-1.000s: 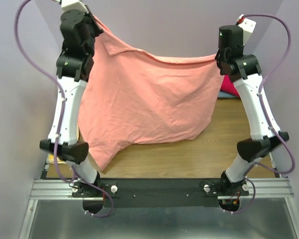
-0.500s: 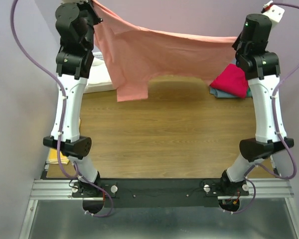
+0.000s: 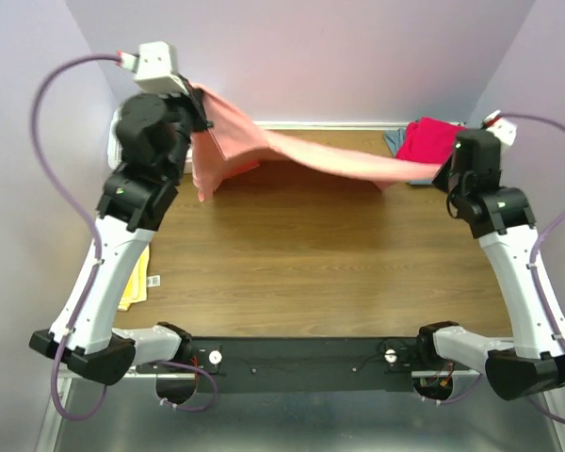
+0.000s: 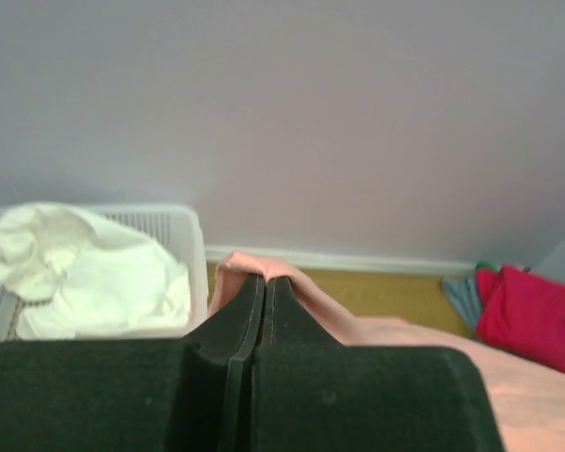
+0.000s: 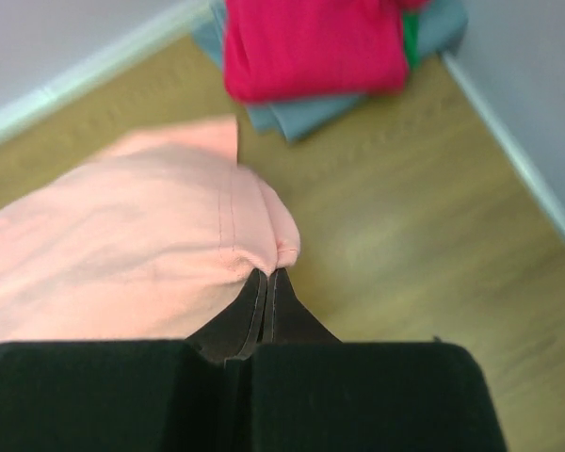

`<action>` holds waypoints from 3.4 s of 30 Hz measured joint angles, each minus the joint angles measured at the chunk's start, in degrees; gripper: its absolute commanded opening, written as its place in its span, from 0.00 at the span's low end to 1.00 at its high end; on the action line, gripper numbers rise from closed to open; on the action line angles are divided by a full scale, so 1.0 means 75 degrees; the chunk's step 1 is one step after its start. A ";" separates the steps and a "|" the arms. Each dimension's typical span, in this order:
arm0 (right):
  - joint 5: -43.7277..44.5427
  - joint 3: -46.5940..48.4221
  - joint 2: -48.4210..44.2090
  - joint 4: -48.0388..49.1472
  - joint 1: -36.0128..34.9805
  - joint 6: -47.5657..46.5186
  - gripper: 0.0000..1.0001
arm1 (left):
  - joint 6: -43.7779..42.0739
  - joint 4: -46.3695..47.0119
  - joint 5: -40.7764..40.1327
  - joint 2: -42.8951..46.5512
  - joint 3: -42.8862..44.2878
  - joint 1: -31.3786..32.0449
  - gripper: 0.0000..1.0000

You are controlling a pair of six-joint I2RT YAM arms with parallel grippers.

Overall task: Fold and stack the t-shirts
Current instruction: Flatten the tshirt out

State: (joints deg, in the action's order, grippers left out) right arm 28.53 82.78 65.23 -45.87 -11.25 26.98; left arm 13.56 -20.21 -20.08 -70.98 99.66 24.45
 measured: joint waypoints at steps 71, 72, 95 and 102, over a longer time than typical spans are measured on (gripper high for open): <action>-0.0131 0.3838 0.1378 0.0825 0.0000 -0.1428 0.01 | -0.1582 0.0688 -0.1597 -0.1795 0.3576 0.0259 0.00; -0.0131 0.3835 0.1323 0.0839 0.0000 -0.1443 0.01 | -0.1594 0.0688 -0.1614 -0.1751 0.3614 0.0259 0.00; -0.0542 0.3806 -0.0399 0.0434 0.0000 -0.1405 0.01 | -0.1944 0.0070 -0.1801 0.0128 0.3255 0.0458 0.00; -0.0420 0.3401 -0.0023 0.0595 0.0000 -0.1411 0.01 | -0.2235 0.0682 -0.1824 -0.0510 0.3267 0.0458 0.00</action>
State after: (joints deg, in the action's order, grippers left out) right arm 25.39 108.29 65.06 -41.41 -11.25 16.40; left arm -3.20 -15.09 -33.76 -74.81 124.16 27.88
